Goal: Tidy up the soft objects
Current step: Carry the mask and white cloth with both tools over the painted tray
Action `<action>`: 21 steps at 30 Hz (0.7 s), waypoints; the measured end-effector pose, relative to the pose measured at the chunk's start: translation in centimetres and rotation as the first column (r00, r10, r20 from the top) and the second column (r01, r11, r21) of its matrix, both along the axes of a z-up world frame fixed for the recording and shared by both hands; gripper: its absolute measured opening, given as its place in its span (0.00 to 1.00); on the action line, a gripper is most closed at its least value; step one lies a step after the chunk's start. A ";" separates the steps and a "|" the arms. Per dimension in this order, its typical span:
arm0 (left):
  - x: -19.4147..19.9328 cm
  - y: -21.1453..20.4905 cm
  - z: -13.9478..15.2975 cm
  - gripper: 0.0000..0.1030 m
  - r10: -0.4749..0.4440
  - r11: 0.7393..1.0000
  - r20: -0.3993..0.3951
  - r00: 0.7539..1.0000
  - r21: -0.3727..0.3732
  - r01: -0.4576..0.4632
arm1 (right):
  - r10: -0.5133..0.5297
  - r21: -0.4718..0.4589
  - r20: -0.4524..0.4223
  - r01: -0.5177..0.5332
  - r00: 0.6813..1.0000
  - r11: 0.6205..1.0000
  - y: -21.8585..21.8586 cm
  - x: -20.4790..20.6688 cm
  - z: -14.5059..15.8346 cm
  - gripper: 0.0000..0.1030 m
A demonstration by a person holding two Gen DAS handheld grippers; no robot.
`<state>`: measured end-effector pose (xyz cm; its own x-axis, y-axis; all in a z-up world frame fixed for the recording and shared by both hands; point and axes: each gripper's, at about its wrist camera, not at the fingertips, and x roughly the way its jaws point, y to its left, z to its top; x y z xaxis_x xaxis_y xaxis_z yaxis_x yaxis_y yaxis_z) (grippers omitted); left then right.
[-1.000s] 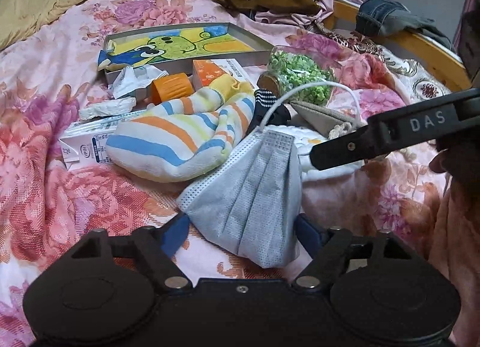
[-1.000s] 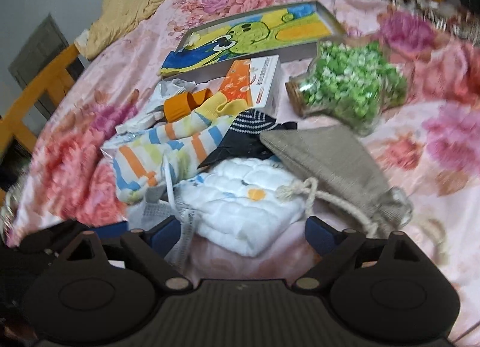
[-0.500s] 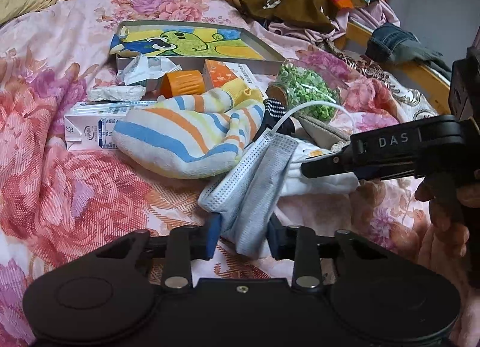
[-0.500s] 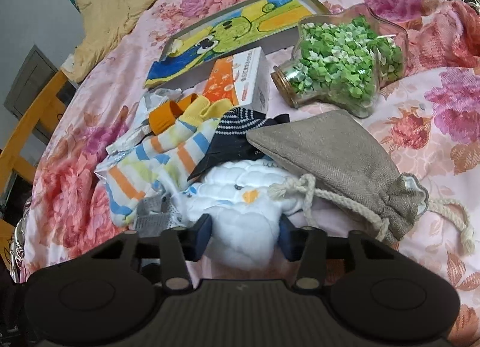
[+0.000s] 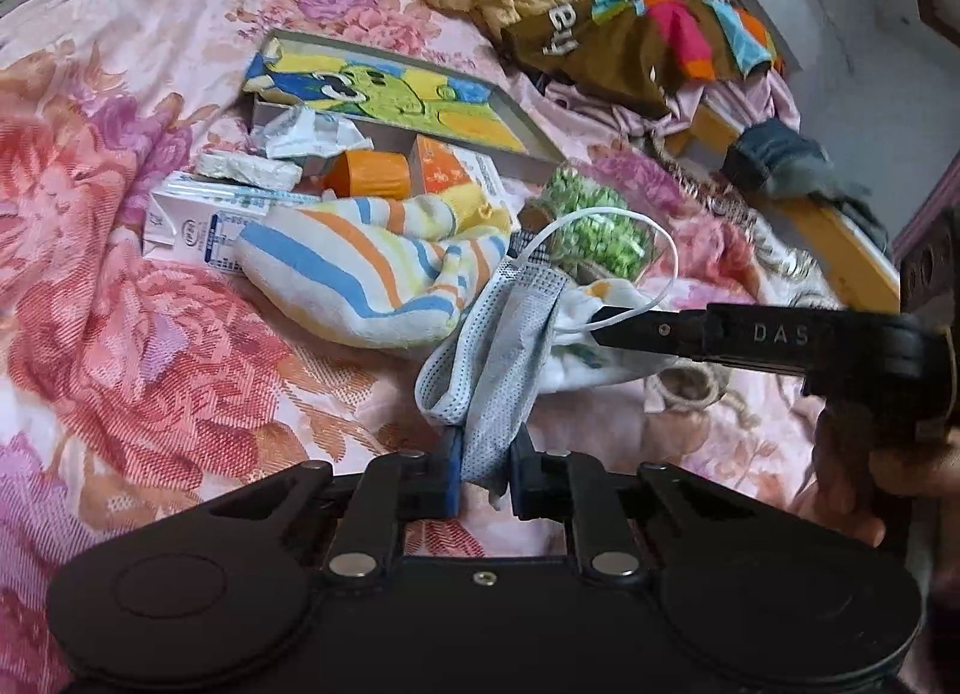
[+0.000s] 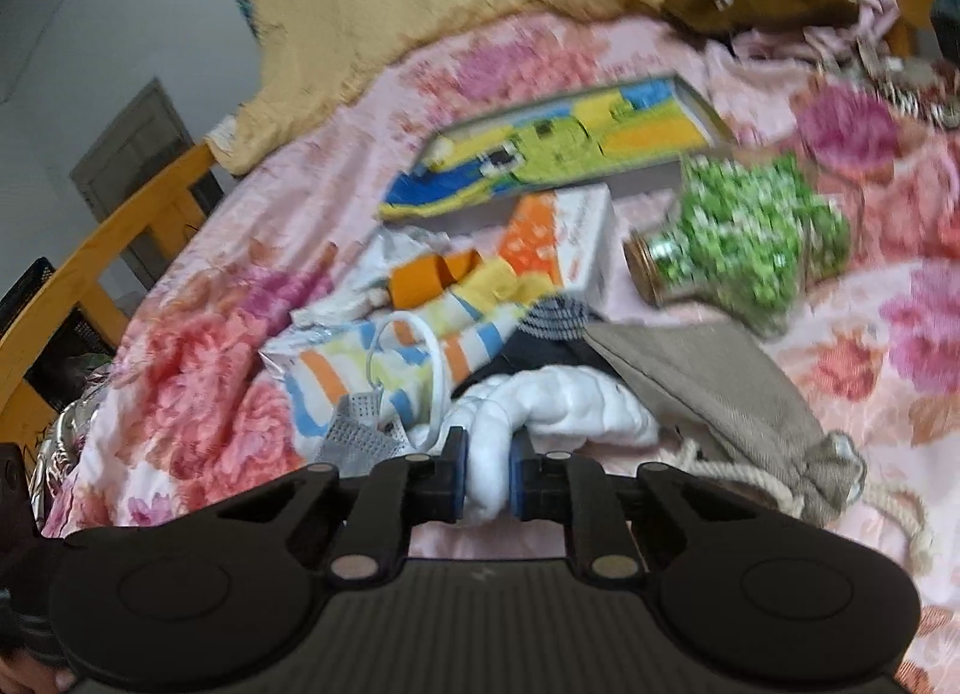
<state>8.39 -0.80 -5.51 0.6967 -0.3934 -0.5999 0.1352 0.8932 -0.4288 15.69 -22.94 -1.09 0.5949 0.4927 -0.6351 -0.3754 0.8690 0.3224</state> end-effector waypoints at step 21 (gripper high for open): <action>-0.6 1.6 3.9 0.15 0.085 0.995 0.146 0.986 -0.063 -0.076 | 0.031 -0.002 0.280 -0.032 0.960 0.999 0.5 -3.0 2.8 0.08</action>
<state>7.81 0.82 -1.65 0.8072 -0.3629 -0.4656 0.1297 0.8784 -0.4600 12.71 -22.39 1.73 0.7326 0.5156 -0.4443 -0.4783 0.8544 0.2028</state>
